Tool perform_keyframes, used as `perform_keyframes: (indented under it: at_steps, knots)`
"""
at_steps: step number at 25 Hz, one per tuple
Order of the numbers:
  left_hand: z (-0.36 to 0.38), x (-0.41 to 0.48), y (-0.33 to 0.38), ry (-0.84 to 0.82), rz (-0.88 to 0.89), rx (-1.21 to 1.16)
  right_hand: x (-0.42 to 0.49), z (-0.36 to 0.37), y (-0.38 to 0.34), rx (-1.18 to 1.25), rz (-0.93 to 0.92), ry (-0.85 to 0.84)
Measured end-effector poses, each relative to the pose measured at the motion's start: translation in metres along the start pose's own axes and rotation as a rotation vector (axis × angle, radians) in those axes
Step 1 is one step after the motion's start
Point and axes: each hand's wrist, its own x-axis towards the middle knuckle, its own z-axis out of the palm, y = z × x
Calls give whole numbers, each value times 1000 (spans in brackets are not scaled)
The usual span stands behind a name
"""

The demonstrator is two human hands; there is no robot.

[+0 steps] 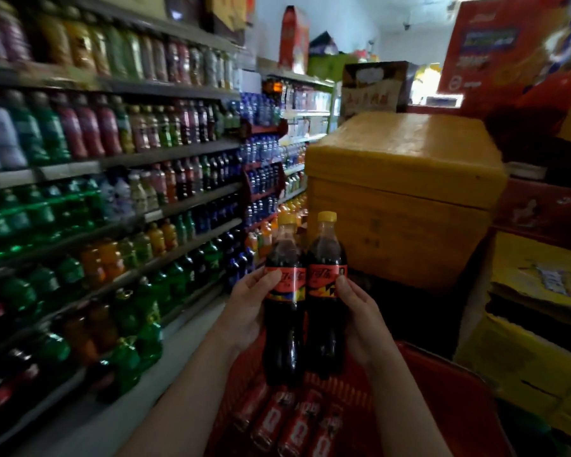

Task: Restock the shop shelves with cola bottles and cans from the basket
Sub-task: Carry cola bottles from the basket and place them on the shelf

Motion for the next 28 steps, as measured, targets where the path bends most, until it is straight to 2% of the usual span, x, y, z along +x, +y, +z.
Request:
perform_keyframes:
  at_steps: [8, 17, 20, 23, 28]
  knots:
    - [-55, -132, 59, 519, 249, 142, -27, 110, 40, 38, 196, -481]
    - [-101, -318, 107, 929, 493, 250, -130, 246, 110, 87, 439, -877]
    - [-116, -365, 116, 1060, 511, 295, -161, 280, 130, 60, 489, -966]
    - [-138, -403, 130, 1184, 561, 288, -181, 312, 146, -48, 444, -1035]
    - [-176, -434, 158, 1214, 606, 321, -183, 349, 162, -73, 405, -1032]
